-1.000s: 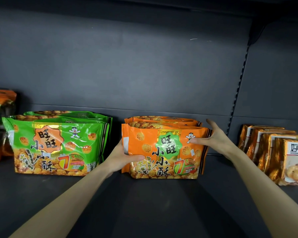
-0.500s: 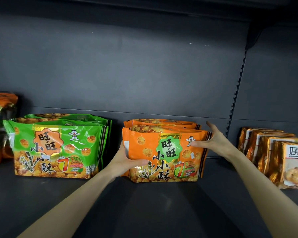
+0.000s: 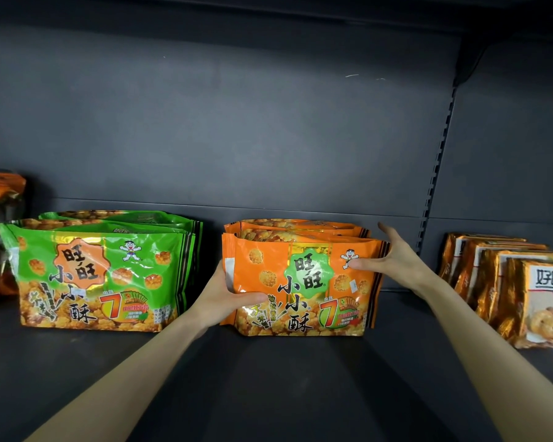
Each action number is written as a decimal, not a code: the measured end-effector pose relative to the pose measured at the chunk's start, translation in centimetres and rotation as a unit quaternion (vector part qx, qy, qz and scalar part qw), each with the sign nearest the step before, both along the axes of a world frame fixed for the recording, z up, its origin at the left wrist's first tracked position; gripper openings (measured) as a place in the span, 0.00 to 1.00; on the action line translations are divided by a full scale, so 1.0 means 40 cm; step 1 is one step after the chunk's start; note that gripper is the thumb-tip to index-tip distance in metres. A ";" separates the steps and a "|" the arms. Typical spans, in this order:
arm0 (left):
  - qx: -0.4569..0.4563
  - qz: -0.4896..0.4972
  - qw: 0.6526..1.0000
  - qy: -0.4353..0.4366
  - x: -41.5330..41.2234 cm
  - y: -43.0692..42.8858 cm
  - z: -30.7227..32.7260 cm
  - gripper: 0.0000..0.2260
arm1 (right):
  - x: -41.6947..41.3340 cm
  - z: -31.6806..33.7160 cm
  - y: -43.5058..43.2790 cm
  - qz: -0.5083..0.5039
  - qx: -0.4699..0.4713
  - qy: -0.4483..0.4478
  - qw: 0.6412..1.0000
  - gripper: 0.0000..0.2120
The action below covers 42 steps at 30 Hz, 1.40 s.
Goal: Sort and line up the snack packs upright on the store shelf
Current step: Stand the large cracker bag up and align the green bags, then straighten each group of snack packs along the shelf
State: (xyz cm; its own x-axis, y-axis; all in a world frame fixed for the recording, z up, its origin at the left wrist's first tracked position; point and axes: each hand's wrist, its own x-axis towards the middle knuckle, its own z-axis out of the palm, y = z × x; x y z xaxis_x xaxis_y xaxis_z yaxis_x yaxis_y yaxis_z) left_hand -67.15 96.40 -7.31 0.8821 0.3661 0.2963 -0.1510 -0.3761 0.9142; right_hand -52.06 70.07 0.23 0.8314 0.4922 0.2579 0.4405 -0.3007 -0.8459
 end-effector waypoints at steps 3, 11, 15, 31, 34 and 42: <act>0.001 0.005 1.000 0.002 -0.002 0.003 -0.001 0.35 | -0.002 -0.001 0.001 0.002 0.002 -0.007 1.000 0.50; -0.002 0.016 1.000 -0.006 -0.010 -0.005 -0.001 0.35 | 0.003 -0.003 -0.006 0.003 -0.006 -0.012 1.000 0.48; -0.001 0.028 1.000 -0.002 -0.018 -0.015 -0.001 0.30 | 0.000 0.001 -0.009 0.009 -0.021 -0.020 1.000 0.44; 0.142 0.215 0.965 0.048 -0.090 -0.041 0.015 0.27 | -0.043 0.037 -0.031 -0.008 -0.123 -0.093 0.988 0.35; 0.189 0.247 0.950 0.038 -0.113 -0.048 0.027 0.27 | -0.055 0.047 -0.038 -0.024 -0.154 -0.135 0.979 0.35; 0.324 0.220 0.918 0.067 -0.163 -0.109 0.094 0.14 | -0.092 0.084 -0.079 -0.056 -0.210 -0.205 0.954 0.31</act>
